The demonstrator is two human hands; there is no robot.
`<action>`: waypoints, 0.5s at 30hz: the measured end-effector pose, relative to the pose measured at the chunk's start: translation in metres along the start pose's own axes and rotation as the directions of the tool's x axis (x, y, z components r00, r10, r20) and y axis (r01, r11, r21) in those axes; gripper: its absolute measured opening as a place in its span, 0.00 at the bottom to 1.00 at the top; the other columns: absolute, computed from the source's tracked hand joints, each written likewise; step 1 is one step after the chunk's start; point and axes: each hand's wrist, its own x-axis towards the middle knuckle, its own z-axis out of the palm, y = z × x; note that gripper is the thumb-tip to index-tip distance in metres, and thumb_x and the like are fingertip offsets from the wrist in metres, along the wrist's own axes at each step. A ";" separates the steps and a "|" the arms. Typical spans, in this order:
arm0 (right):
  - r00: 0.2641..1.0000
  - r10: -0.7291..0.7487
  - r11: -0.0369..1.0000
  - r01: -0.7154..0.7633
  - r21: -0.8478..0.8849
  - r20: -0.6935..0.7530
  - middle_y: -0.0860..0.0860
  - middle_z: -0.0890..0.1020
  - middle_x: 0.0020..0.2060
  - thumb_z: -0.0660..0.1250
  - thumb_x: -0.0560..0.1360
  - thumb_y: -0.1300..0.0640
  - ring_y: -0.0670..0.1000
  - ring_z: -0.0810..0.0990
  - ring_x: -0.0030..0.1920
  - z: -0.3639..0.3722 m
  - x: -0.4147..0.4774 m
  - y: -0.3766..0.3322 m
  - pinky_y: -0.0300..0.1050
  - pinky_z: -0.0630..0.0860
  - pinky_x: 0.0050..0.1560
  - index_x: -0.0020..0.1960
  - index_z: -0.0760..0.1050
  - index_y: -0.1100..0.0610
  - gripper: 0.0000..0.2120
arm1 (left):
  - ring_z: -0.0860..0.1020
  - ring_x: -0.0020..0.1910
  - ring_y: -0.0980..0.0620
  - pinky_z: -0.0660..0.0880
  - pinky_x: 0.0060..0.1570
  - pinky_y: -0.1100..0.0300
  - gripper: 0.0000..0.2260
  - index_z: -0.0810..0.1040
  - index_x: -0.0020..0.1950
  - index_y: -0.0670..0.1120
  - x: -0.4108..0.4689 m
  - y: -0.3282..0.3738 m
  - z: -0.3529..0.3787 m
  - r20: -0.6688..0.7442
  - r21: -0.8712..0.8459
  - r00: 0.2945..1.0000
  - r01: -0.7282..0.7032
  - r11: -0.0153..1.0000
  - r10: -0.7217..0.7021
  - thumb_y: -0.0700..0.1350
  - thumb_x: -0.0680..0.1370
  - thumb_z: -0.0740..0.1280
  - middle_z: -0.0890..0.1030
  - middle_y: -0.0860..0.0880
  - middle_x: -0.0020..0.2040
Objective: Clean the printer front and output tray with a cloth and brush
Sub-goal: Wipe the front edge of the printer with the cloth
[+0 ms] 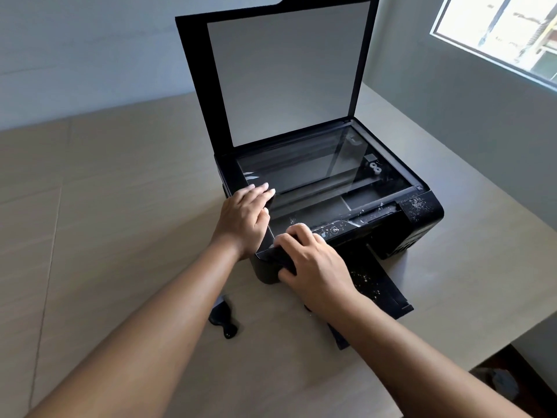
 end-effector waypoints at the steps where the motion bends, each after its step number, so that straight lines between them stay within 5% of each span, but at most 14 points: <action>1: 1.000 -0.016 1.000 0.016 0.005 0.025 0.45 0.73 0.54 0.58 0.68 0.46 0.52 0.74 0.46 0.000 -0.001 -0.001 0.48 0.75 0.38 0.56 0.73 0.46 0.18 | 0.62 0.73 0.50 0.55 0.72 0.53 0.24 0.70 0.72 0.51 0.000 0.000 0.000 0.003 0.001 1.000 -0.001 1.000 0.001 0.48 0.77 0.51 0.68 0.53 0.74; 15: 0.998 0.046 0.992 -0.042 -0.117 0.030 0.43 0.71 0.53 0.64 0.68 0.44 0.50 0.74 0.51 -0.021 0.008 0.023 0.44 0.73 0.38 0.55 0.72 0.46 0.16 | 0.63 0.73 0.48 0.55 0.72 0.54 0.23 0.71 0.72 0.50 -0.001 0.000 -0.002 0.001 -0.005 1.000 -0.008 1.000 0.008 0.48 0.77 0.52 0.69 0.52 0.74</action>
